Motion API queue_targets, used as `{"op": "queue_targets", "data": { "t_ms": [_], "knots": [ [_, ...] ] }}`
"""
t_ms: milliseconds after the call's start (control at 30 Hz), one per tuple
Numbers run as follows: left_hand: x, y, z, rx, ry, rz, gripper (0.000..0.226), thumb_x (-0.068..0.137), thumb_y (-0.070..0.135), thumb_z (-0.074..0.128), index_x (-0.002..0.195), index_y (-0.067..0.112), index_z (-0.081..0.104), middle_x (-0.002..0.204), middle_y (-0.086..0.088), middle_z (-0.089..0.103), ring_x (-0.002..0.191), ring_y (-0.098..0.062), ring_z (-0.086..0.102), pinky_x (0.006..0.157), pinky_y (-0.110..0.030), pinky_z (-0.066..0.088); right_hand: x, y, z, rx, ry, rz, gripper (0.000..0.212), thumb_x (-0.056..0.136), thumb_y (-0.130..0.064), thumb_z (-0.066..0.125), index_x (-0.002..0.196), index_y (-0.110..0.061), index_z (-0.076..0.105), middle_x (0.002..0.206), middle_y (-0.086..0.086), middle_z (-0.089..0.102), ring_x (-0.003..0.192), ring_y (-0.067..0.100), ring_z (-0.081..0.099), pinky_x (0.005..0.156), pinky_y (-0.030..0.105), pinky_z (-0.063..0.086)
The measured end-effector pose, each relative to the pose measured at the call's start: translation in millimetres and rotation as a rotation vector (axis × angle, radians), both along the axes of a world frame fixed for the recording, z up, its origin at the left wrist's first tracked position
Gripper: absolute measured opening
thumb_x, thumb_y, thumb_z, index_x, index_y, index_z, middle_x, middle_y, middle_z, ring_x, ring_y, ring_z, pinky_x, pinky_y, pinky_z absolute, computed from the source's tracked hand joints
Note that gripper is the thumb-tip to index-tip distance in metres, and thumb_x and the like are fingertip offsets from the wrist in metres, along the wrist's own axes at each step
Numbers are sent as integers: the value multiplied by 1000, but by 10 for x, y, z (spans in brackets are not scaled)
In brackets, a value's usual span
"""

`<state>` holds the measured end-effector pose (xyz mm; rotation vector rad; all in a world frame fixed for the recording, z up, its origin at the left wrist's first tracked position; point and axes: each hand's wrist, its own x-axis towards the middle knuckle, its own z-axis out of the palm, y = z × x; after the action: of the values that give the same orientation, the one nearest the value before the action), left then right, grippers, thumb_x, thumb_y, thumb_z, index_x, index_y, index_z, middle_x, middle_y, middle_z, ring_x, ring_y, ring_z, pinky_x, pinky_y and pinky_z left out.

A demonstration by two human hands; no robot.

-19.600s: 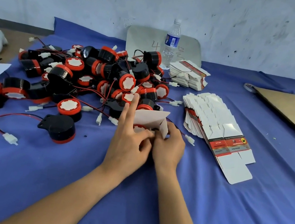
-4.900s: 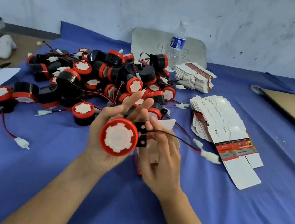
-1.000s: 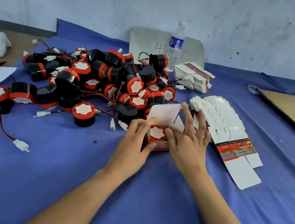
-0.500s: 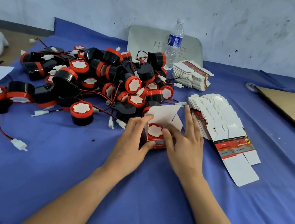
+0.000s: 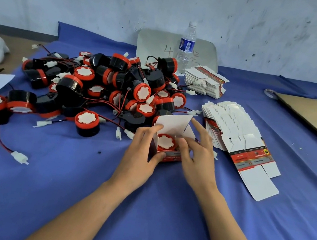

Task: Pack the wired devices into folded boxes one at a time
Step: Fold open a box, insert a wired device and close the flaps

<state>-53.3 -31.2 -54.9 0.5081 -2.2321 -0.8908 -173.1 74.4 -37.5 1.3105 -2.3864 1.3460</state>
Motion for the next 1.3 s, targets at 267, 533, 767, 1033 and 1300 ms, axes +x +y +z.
{"op": "queue_targets", "data": {
  "t_ms": [267,533,767,1033,1300],
  "knots": [
    [-8,-9,-23,-3,0,2,67,87,16,71,141,33,36,127,18,34,112,30,27,88,8,22,49,14,28,-7,-40,-74,31,99,-26,50,94,-9,76,151,-10,37,142,11,27,94,4,22],
    [6,-9,-23,-7,-1,-3,67,87,15,72,141,31,37,127,16,35,112,27,31,88,6,25,120,29,48,-6,-118,-162,29,95,-24,58,77,-8,75,144,-7,48,132,14,42,90,2,22],
    [-2,-2,-9,-3,5,-8,65,86,16,72,140,30,39,123,17,35,109,27,32,86,6,27,200,-78,114,115,-118,-249,21,89,-26,65,74,-12,59,142,1,47,130,22,43,99,36,41],
    [9,10,11,-15,-8,-17,63,87,18,72,139,30,40,122,16,35,107,28,31,83,7,26,126,-87,274,206,-261,-361,20,88,-19,65,76,-5,72,141,6,51,131,22,42,90,30,38],
    [13,54,45,-28,-12,-23,62,85,20,74,138,27,43,121,14,38,98,15,36,83,6,27,240,-111,171,-46,-208,-476,12,86,-11,65,79,-5,72,138,-2,55,135,18,31,102,23,26]
  ]
}}
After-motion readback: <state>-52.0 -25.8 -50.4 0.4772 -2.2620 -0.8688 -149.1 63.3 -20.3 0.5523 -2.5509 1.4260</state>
